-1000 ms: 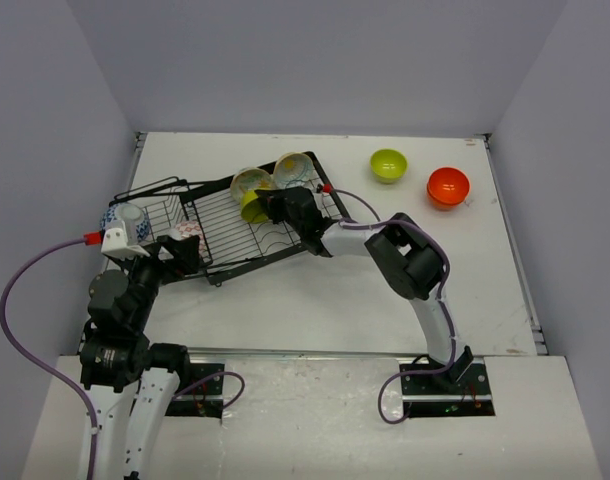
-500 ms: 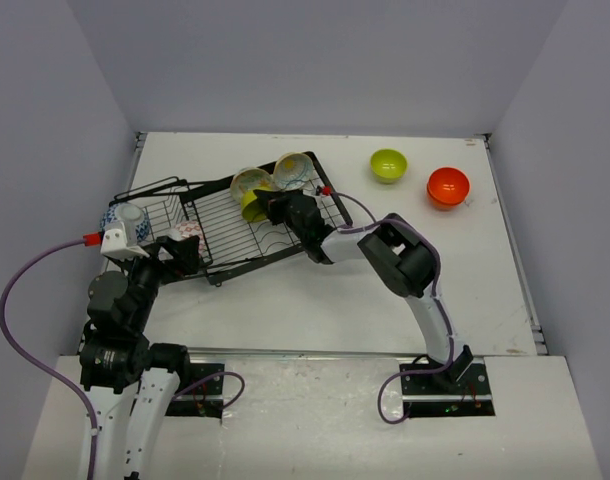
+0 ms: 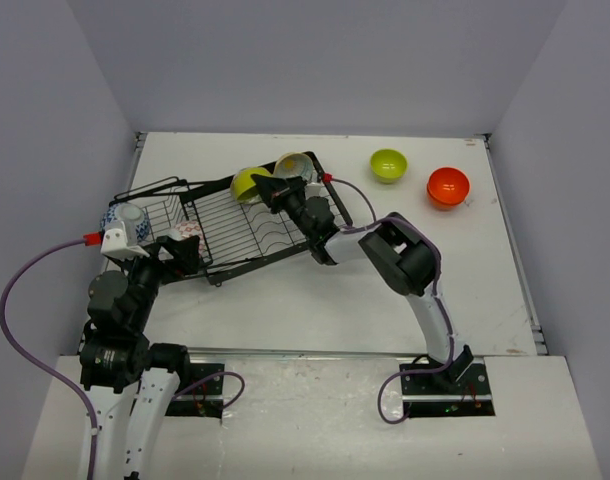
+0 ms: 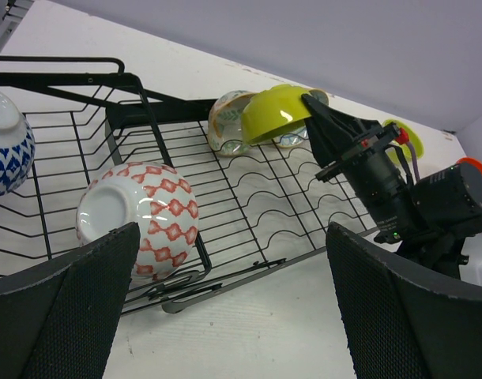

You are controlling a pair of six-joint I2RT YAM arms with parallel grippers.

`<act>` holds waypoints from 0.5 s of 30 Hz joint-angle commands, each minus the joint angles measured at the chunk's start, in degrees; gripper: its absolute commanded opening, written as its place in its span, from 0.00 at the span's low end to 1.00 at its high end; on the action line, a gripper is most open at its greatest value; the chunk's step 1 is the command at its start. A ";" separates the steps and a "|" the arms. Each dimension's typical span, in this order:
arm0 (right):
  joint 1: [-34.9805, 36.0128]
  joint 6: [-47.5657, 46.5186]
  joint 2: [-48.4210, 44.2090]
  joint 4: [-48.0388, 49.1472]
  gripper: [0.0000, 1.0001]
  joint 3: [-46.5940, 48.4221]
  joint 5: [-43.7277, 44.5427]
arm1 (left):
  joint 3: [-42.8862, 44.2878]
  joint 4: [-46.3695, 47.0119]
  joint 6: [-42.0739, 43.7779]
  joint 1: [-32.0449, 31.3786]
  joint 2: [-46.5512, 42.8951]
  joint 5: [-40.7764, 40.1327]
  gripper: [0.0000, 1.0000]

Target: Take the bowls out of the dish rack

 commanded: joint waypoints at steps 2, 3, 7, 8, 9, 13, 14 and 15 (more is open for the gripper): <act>-1.03 -4.54 -8.36 10.86 0.00 -5.85 -3.64 | -0.28 2.51 1.37 0.34 0.78 0.56 1.00; -1.82 -5.33 -11.68 11.48 0.00 -7.18 -4.69 | -0.28 2.43 1.37 0.34 0.70 0.56 1.00; -6.12 -14.44 -20.13 10.36 0.00 -13.86 -10.49 | -0.28 2.43 1.37 0.34 0.43 0.48 1.00; -7.35 -16.56 -25.29 4.60 0.00 -15.61 -11.89 | -0.28 2.43 1.37 0.34 0.43 0.48 1.00; -10.06 -18.76 -28.12 -0.24 0.00 -16.07 -13.38 | -0.28 2.43 1.37 0.34 0.43 0.48 1.00; -15.96 -39.54 -38.86 -23.27 0.00 -13.88 -16.22 | -0.28 2.52 1.37 0.34 0.34 0.48 1.00; -16.93 -43.18 -41.48 -34.63 0.00 -11.26 -14.65 | -0.28 2.52 1.37 0.34 0.26 0.48 1.00; -18.86 -46.52 -42.21 -39.70 0.00 -9.76 -12.72 | -0.28 2.43 1.37 0.34 0.17 0.48 1.00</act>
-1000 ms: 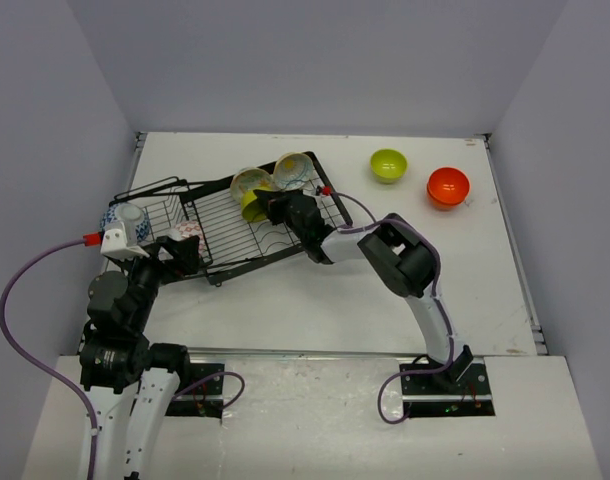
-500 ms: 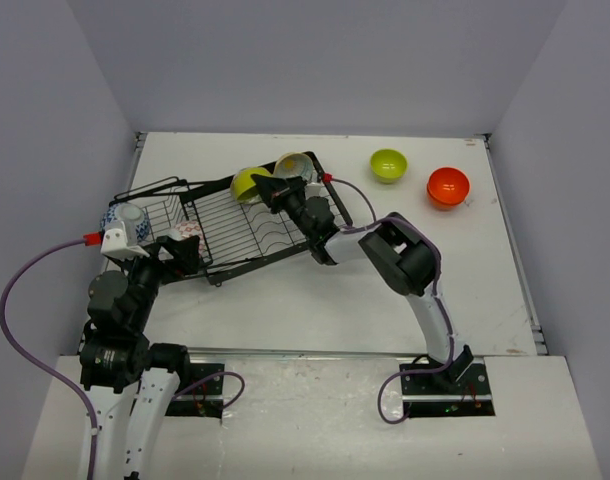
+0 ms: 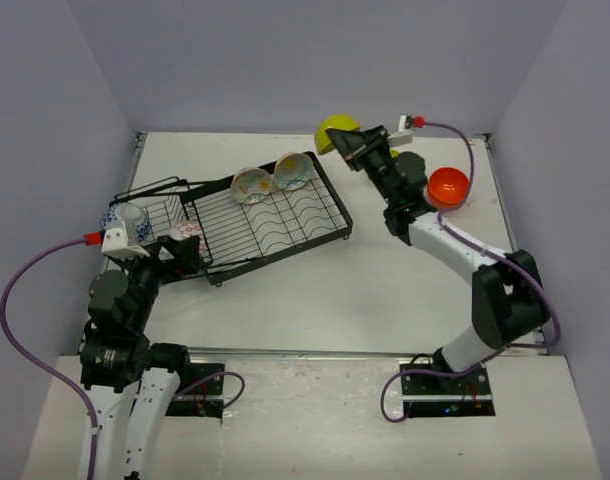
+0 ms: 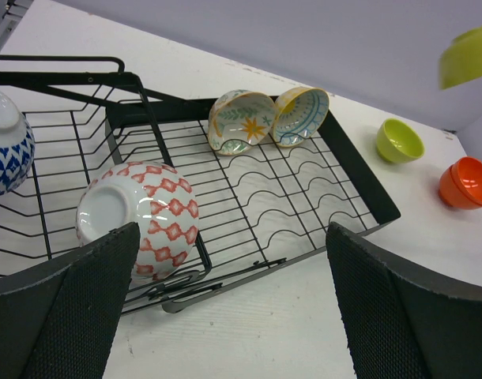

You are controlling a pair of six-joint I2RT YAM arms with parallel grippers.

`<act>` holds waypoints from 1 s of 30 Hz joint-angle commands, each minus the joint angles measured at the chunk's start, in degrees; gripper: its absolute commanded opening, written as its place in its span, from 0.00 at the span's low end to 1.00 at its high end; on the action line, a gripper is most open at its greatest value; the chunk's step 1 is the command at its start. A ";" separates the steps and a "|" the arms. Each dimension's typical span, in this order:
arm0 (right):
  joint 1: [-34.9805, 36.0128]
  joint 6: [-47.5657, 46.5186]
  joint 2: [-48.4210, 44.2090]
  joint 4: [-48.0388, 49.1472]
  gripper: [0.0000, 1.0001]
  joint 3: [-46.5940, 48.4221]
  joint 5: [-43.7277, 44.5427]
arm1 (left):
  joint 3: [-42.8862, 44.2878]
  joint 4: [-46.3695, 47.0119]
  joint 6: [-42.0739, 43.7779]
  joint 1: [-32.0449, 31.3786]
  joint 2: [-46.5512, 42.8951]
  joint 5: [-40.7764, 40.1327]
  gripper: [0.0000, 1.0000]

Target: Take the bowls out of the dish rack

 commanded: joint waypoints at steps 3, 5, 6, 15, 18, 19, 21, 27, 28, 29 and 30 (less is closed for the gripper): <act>-5.46 -30.42 -4.78 -35.15 0.00 12.71 9.60 | -0.26 2.51 1.37 0.43 -0.01 0.65 1.00; -7.04 -39.56 -2.94 -41.73 0.00 19.36 12.95 | -0.26 2.60 1.37 0.34 -0.01 0.74 1.00; -8.44 -42.20 0.03 -44.73 0.00 22.10 13.14 | -0.26 2.52 1.37 0.34 -0.09 0.74 1.00; -13.99 -63.39 27.72 -86.65 0.00 69.72 12.80 | -0.26 2.60 1.46 0.34 0.34 1.27 1.00; -14.35 -71.02 37.57 -95.38 0.00 83.37 13.41 | -0.26 2.69 1.55 0.34 0.52 1.35 1.00; -14.35 -72.10 38.72 -94.60 0.00 82.69 13.58 | -0.26 2.69 1.55 0.34 0.61 1.44 1.00; -14.35 -75.17 38.12 -91.89 0.00 78.75 12.79 | -0.26 2.78 1.55 0.34 0.61 1.53 1.00; -14.17 -81.41 42.86 -91.08 0.00 77.94 13.93 | -0.26 2.78 1.63 0.34 1.31 1.88 1.00; -14.17 -81.95 43.65 -91.52 0.00 78.29 14.19 | -0.26 2.87 1.63 0.34 1.31 1.88 1.00; -14.17 -82.65 44.61 -91.61 0.00 78.12 14.02 | -0.26 2.87 1.63 0.34 1.31 1.88 1.00; -14.17 -83.00 44.88 -91.52 0.00 77.51 14.02 | -0.26 2.87 1.63 0.34 1.31 1.88 1.00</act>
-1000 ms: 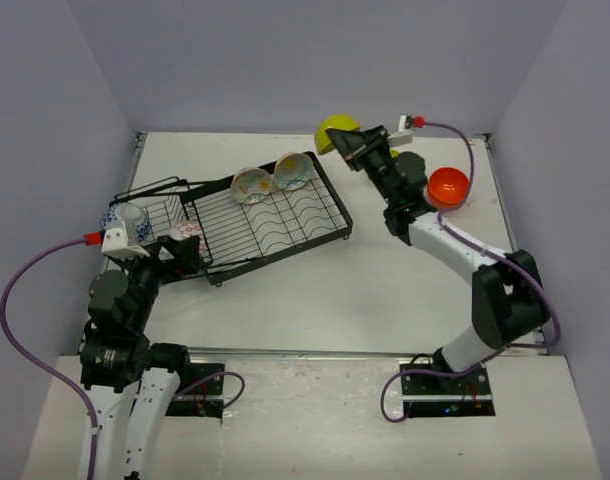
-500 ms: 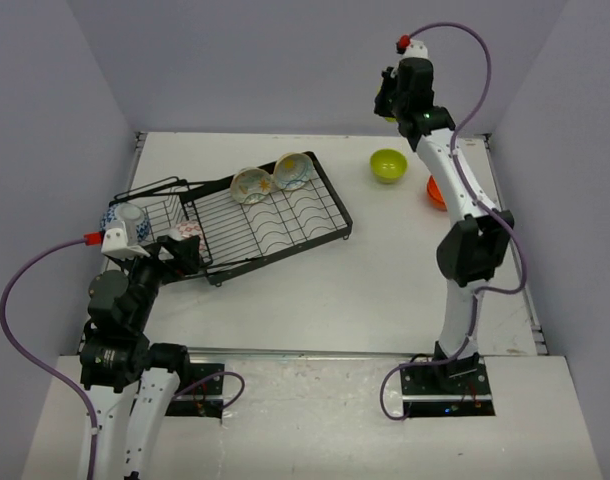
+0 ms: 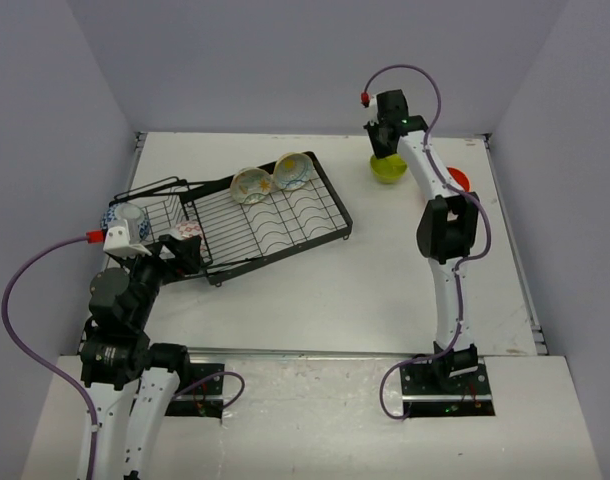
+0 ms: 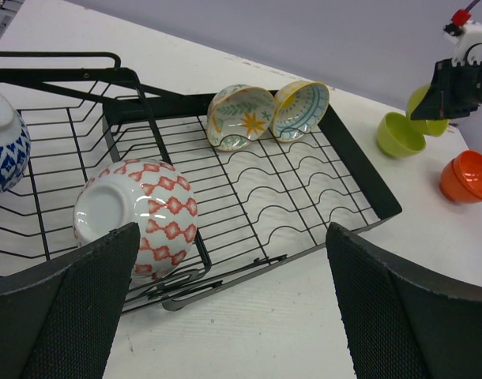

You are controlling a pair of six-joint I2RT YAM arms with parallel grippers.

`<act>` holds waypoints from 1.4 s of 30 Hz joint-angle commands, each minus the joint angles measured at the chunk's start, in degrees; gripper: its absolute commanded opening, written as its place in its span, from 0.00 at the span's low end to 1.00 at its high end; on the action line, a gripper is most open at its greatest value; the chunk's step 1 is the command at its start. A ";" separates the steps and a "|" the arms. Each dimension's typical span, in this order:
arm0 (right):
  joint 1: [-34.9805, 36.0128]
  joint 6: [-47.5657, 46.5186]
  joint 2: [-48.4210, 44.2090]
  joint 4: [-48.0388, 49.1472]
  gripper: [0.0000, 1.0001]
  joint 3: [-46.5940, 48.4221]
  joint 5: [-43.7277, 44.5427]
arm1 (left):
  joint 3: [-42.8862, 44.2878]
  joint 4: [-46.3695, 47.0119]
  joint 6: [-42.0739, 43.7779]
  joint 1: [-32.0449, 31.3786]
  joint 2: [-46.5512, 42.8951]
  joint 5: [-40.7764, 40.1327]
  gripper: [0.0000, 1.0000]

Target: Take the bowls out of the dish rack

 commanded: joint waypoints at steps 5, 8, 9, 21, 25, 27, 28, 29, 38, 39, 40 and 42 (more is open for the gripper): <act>0.39 -6.90 3.52 -2.16 0.00 2.71 -0.08 | -0.24 2.85 1.24 0.34 0.52 1.18 1.00; 1.09 -8.48 4.31 -2.42 0.00 2.09 2.02 | -0.24 2.85 1.24 0.34 0.35 1.18 1.00; 1.26 -8.84 4.49 -2.94 0.00 2.09 2.63 | -0.24 2.85 1.24 0.34 0.26 1.18 1.00; 2.76 -13.24 3.79 -10.50 0.00 -0.89 2.99 | -0.32 2.85 1.24 0.34 -0.27 1.18 1.00; 3.29 -13.24 2.65 -13.31 0.00 -1.25 3.08 | -0.32 2.93 1.24 0.34 -0.53 1.18 1.00; 3.55 -13.15 1.86 -14.11 0.00 -1.86 2.73 | -0.32 2.93 1.24 0.34 -0.88 1.09 1.00; 3.46 -13.15 1.60 -14.20 0.00 -2.04 2.55 | -0.32 2.93 1.15 0.34 -0.88 1.09 1.00; 3.55 -13.15 1.33 -14.11 0.00 -2.13 2.81 | -0.32 2.93 1.15 0.34 -0.97 1.09 1.00; 3.55 -12.27 -1.66 -13.67 0.00 -2.66 5.98 | -0.41 3.02 1.15 0.34 -0.79 1.09 1.00; 3.72 -12.27 -2.09 -14.02 0.00 -2.57 5.89 | -0.41 3.02 1.15 0.34 -0.79 1.09 1.00; 3.81 -12.27 -2.27 -14.63 0.00 -2.31 5.37 | -0.41 3.11 1.15 0.34 -0.79 1.09 1.00; 4.08 -12.27 -2.62 -15.25 0.00 -1.78 5.36 | -0.41 3.02 1.15 0.34 -0.71 1.09 1.00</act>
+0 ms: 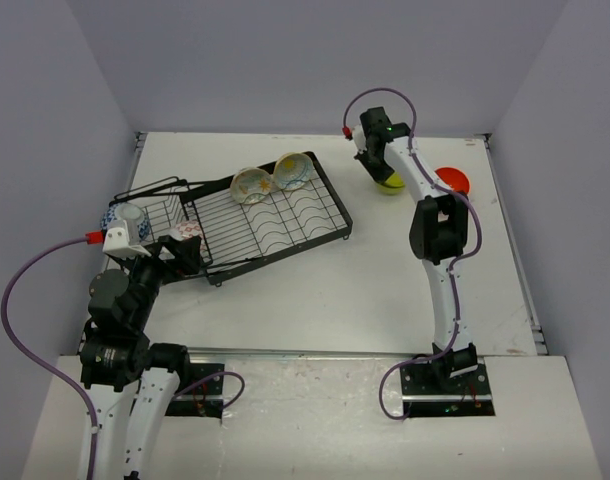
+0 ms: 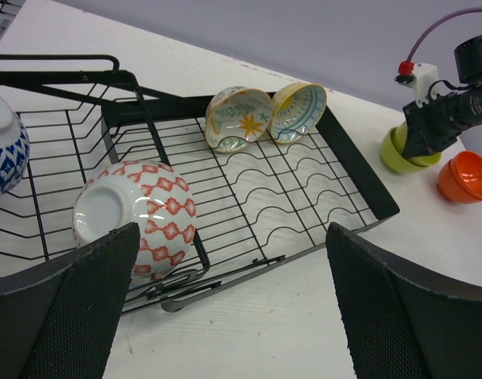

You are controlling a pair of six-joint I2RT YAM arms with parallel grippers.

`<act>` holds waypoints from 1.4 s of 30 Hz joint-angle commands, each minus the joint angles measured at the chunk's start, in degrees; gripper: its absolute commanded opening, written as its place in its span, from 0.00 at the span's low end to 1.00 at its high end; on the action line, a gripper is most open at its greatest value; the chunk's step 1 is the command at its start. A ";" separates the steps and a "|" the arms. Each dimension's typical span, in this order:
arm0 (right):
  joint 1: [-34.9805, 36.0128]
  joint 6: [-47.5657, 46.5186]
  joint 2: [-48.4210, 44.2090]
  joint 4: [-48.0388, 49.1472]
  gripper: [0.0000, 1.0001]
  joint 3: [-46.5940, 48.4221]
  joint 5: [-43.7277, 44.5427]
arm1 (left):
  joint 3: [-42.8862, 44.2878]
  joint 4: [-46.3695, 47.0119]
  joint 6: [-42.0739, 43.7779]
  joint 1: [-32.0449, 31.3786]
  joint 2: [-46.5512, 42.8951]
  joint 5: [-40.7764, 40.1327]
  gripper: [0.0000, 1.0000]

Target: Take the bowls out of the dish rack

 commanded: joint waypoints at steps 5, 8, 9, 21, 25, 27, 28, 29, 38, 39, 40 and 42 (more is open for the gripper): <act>0.91 0.19 -6.24 -1.22 0.00 0.04 1.80 | -0.39 3.00 1.13 0.43 -0.31 0.90 1.00; 1.00 0.10 -5.98 -1.91 0.00 0.47 2.42 | -0.39 3.00 1.13 0.34 -0.22 0.90 1.00; 1.00 0.10 -5.80 -2.44 0.00 0.82 2.51 | -0.39 3.00 1.13 0.34 -0.14 0.90 1.00; 1.26 -2.01 -5.45 -3.06 0.00 -0.84 2.42 | -0.39 2.91 1.22 0.34 -0.40 0.81 1.00; 1.17 -3.32 -4.83 -2.01 0.01 -1.11 4.17 | -0.39 2.91 1.13 0.34 -0.40 0.90 1.00; 1.17 -3.76 -4.66 -1.66 0.02 -1.11 4.53 | -0.39 2.91 1.13 0.34 -0.31 0.90 1.00; 1.17 -3.94 -4.57 -1.65 0.04 -1.46 3.92 | -0.39 2.91 1.13 0.34 -0.40 0.90 1.00; 1.17 -4.03 -4.65 -1.65 0.05 -1.55 3.48 | -0.39 2.91 1.13 0.34 -0.31 0.90 1.00; 1.26 -3.07 -2.20 -1.83 0.15 -1.64 3.56 | -0.39 2.91 1.22 0.34 -0.31 0.90 1.00; 1.26 -2.98 -2.11 -1.83 0.16 -1.55 4.09 | -0.39 3.00 1.22 0.34 -0.23 0.90 1.00; 1.35 -2.28 -2.11 -1.66 0.22 -1.37 5.05 | -0.30 2.91 1.22 0.34 -0.22 0.99 1.00; 1.70 -2.10 -2.46 -1.57 0.27 -1.11 6.37 | -0.39 3.00 1.22 0.34 0.12 1.16 1.00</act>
